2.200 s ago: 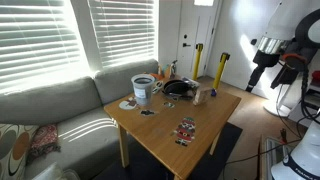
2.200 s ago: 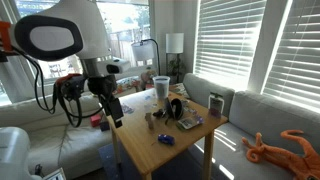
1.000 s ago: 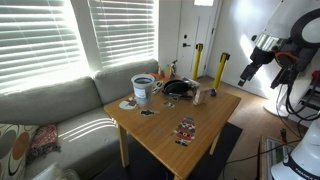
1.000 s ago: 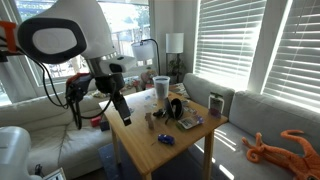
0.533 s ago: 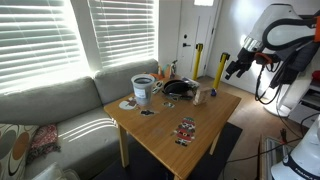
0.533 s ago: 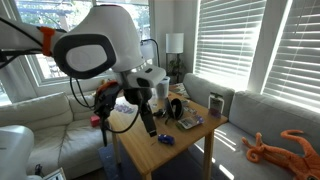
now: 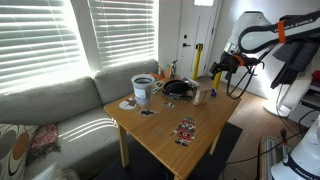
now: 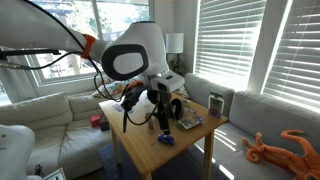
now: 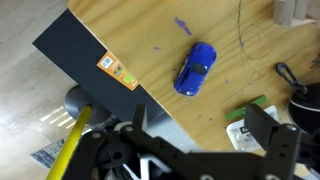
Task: Put the toy car on top of the stack of blocks
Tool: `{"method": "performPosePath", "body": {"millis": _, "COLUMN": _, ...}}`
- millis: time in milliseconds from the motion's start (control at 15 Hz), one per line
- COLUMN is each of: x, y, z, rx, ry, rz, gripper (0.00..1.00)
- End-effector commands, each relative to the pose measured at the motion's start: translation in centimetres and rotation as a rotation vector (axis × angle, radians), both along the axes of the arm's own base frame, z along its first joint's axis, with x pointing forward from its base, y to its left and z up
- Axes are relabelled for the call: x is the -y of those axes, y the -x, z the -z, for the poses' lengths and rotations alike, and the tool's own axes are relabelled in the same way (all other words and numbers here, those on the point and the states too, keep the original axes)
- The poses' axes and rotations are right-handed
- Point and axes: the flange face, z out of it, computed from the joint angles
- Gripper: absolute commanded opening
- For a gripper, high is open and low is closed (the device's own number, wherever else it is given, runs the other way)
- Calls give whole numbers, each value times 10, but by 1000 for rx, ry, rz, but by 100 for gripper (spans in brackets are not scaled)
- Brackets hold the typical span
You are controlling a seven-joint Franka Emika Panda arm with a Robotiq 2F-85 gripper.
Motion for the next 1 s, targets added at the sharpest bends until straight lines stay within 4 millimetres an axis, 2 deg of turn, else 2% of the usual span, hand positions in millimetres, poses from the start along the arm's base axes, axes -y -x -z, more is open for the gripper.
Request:
{"method": "performPosePath", "body": {"millis": 0, "x": -3, "y": -4, "z": 3, "rx": -17, "ry": -7, "rz": 13, "gripper": 100}}
{"method": "performPosePath", "body": {"millis": 200, "x": -4, "y": -7, "z": 5, "rx": -40, "ry": -16, "rz": 21, "gripper": 100}}
{"method": "performPosePath", "body": {"millis": 600, "x": -9, "y": -13, "z": 39, "rx": 41, "ry": -48, "rz": 377, "gripper": 100}}
{"method": "performPosePath", "body": {"millis": 800, "x": -10, "y": -15, "z": 55, "rx": 43, "ry": -43, "rz": 468, "gripper": 100}}
{"method": "performPosePath", "body": {"millis": 933, "x": -10, "y": -16, "z": 63, "rx": 29, "ry": -48, "rz": 505, "gripper": 88}}
